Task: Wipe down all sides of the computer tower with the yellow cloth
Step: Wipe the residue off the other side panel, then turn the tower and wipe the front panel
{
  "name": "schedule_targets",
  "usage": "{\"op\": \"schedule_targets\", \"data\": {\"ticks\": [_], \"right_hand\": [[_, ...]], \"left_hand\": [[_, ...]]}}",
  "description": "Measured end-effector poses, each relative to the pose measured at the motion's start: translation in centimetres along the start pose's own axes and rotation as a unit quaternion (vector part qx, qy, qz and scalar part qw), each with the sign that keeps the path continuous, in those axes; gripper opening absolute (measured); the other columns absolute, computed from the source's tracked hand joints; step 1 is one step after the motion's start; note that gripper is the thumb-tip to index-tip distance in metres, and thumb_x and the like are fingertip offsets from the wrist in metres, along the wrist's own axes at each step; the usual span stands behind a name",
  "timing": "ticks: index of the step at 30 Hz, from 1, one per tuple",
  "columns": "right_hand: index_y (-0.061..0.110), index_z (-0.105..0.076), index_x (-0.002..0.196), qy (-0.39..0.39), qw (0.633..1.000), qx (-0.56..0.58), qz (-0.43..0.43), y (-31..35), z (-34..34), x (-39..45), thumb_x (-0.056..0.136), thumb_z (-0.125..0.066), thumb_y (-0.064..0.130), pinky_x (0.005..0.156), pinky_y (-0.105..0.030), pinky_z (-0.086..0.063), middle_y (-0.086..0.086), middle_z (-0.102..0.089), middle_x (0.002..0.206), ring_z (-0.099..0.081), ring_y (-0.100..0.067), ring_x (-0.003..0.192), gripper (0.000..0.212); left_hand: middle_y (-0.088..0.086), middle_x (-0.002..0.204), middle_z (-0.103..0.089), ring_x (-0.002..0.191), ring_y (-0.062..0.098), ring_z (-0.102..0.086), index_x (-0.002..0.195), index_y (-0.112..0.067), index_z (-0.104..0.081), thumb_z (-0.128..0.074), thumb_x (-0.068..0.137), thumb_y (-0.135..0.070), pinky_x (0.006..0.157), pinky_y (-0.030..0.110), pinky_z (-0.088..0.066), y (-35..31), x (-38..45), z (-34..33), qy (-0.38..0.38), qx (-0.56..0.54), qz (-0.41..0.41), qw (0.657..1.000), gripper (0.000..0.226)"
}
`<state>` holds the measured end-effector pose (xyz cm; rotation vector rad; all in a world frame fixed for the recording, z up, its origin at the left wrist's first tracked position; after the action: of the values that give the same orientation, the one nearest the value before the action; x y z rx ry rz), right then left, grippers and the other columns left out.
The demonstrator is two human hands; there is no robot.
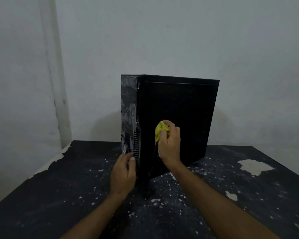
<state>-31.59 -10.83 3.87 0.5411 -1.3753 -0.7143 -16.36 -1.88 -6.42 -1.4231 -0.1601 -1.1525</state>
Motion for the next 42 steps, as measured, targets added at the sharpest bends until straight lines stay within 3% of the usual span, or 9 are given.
{"op": "schedule_targets", "data": {"ticks": [4, 8, 10, 17, 27, 31, 36, 40, 42], "right_hand": [[0.023, -0.054, 0.135, 0.023, 1.0, -0.003, 0.012, 0.2, -0.5, -1.1, 0.102, -0.057, 0.036, 0.07, -0.009, -0.046, 0.005, -0.043, 0.113, -0.052, 0.004, 0.093, 0.036], [0.03, -0.046, 0.141, 0.036, 0.999, -0.02, 0.031, 0.4, -2.4, -2.0, 0.088, -0.074, 0.052, 0.072, -0.011, -0.049, 0.007, -0.039, 0.114, -0.053, 0.001, 0.095, 0.064], [0.031, -0.042, 0.145, 0.038, 0.998, -0.029, 0.035, 0.3, -3.0, -2.2, 0.085, -0.078, 0.052, 0.073, -0.01, -0.049, 0.008, -0.037, 0.115, -0.051, 0.002, 0.097, 0.074], [0.031, -0.044, 0.145, 0.005, 0.999, -0.018, 0.026, -0.4, -3.7, -2.2, 0.087, -0.078, 0.046, 0.072, -0.013, -0.051, 0.011, -0.038, 0.113, -0.053, -0.001, 0.095, 0.07], [0.027, -0.048, 0.144, -0.029, 0.999, 0.011, 0.028, 0.0, -2.9, -3.1, 0.087, -0.078, 0.036, 0.069, -0.013, -0.05, 0.01, -0.042, 0.11, -0.054, -0.004, 0.093, 0.065], [0.027, -0.056, 0.138, -0.066, 0.997, 0.029, 0.029, -0.1, 0.1, -4.0, 0.081, -0.083, 0.029, 0.073, -0.011, -0.051, 0.006, -0.043, 0.118, -0.055, -0.004, 0.101, 0.063], [0.024, -0.064, 0.136, -0.087, 0.994, 0.064, 0.008, -0.1, 5.0, -5.9, 0.082, -0.081, 0.037, 0.09, -0.009, -0.049, 0.003, -0.054, 0.136, -0.057, -0.004, 0.119, 0.058], [0.021, -0.065, 0.134, -0.103, 0.991, 0.086, -0.024, -0.8, 9.1, -6.9, 0.081, -0.073, 0.046, 0.096, -0.03, -0.056, -0.001, -0.068, 0.128, -0.067, -0.015, 0.115, 0.059], [0.02, -0.066, 0.133, -0.105, 0.989, 0.098, -0.039, -0.9, 11.1, -7.0, 0.083, -0.069, 0.045, 0.092, -0.032, -0.057, -0.002, -0.072, 0.122, -0.07, -0.018, 0.11, 0.055]], "left_hand": [[0.001, 0.092, -0.063, 0.085, 0.007, -0.059, 0.101, -0.016, -0.066, -0.047, 0.101, -0.03, 0.071, 0.03, -0.045, 1.8, 5.1, 1.4, -0.05, -0.051, 0.036, 0.997, 0.024], [0.011, 0.118, -0.066, 0.113, 0.029, -0.061, 0.113, -0.013, -0.065, -0.042, 0.109, -0.025, 0.094, 0.041, -0.048, 5.6, 11.2, 1.5, -0.039, -0.165, 0.238, 0.956, 0.026], [0.013, 0.13, -0.064, 0.124, 0.032, -0.057, 0.126, -0.009, -0.064, -0.034, 0.11, -0.027, 0.105, 0.046, -0.043, 7.0, 13.3, 1.3, 0.013, -0.175, 0.278, 0.944, 0.038], [0.01, 0.13, -0.064, 0.121, 0.028, -0.055, 0.119, -0.012, -0.065, -0.022, 0.109, -0.029, 0.109, 0.048, -0.038, 7.6, 16.7, -0.2, 0.154, -0.194, 0.271, 0.93, 0.047], [0.017, 0.117, -0.068, 0.115, 0.033, -0.059, 0.095, -0.011, -0.071, -0.028, 0.104, -0.035, 0.103, 0.051, -0.039, 7.1, 16.0, -0.1, 0.129, -0.172, 0.27, 0.939, 0.05], [0.013, 0.093, -0.069, 0.095, 0.035, -0.06, 0.077, -0.009, -0.065, -0.032, 0.104, -0.025, 0.096, 0.051, -0.045, 5.1, 14.1, 0.2, 0.103, -0.177, 0.264, 0.942, 0.045], [0.009, 0.081, -0.066, 0.078, 0.023, -0.06, 0.072, -0.011, -0.064, -0.033, 0.106, -0.012, 0.074, 0.034, -0.047, 1.2, 10.2, 1.1, 0.061, -0.156, 0.214, 0.962, 0.046], [0.004, 0.073, -0.063, 0.07, 0.012, -0.057, 0.069, -0.009, -0.064, -0.038, 0.105, -0.005, 0.06, 0.015, -0.046, -3.4, 6.7, 1.7, 0.066, -0.154, 0.166, 0.972, 0.044], [0.007, 0.069, -0.063, 0.064, 0.012, -0.057, 0.071, 0.0, -0.066, -0.044, 0.099, -0.015, 0.055, 0.015, -0.044, -5.3, 5.0, 1.7, 0.077, -0.172, 0.148, 0.971, 0.038]]}}
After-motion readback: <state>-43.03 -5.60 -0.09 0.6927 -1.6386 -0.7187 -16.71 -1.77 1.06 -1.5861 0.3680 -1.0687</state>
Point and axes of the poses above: each hand's wrist, its own x-axis towards the middle knuckle, its own z-axis out of the back of the hand, y = z × x, the point moved 3 cm from there along x, towards the middle knuckle
